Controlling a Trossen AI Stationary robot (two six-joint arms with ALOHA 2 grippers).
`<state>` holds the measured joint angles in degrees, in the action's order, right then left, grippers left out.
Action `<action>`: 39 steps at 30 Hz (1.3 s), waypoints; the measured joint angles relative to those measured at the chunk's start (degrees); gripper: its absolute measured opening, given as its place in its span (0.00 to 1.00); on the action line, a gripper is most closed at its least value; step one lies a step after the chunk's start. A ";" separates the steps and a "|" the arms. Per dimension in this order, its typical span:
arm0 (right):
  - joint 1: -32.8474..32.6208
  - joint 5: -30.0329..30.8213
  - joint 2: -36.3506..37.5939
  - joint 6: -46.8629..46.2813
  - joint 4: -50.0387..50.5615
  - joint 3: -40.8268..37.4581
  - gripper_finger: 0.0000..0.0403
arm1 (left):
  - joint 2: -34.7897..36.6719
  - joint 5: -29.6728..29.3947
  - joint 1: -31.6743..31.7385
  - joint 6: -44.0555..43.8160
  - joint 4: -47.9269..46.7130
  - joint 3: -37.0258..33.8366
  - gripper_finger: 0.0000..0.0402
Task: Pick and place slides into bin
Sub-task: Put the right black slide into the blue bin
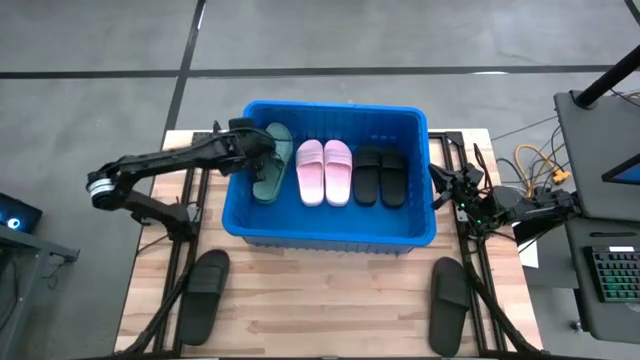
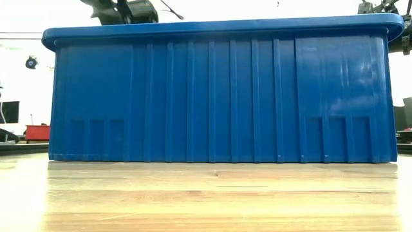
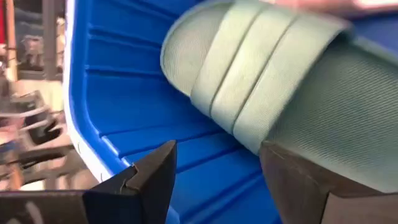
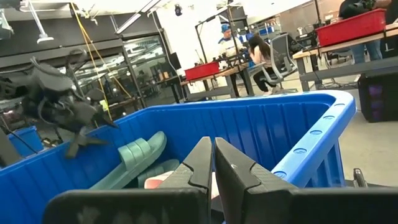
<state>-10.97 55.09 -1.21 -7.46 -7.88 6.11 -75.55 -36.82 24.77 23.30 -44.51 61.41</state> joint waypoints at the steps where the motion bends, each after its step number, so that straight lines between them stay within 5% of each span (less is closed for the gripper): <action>1: 0.01 0.00 0.00 0.01 0.00 0.00 0.02 | 1.30 1.46 0.00 -0.05 0.00 0.00 0.54; 14: 0.01 0.00 0.00 -0.20 -0.07 0.00 0.02 | 16.96 40.41 -0.50 -17.79 0.29 5.05 0.54; 26: -0.01 0.00 0.00 -0.01 -0.05 0.00 0.02 | 26.24 55.33 -0.57 -36.37 -1.03 6.69 0.54; 34: 0.00 0.00 0.00 0.17 0.02 0.00 0.02 | 29.26 66.26 -0.57 -48.67 -12.14 6.73 0.54; 39: 0.00 0.00 0.00 0.19 0.17 0.00 0.02 | 29.16 66.86 -0.98 -53.24 -19.08 6.80 0.53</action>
<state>-10.97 55.09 -1.21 -7.27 -7.70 6.11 -46.39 30.04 23.79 -29.93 -63.59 68.20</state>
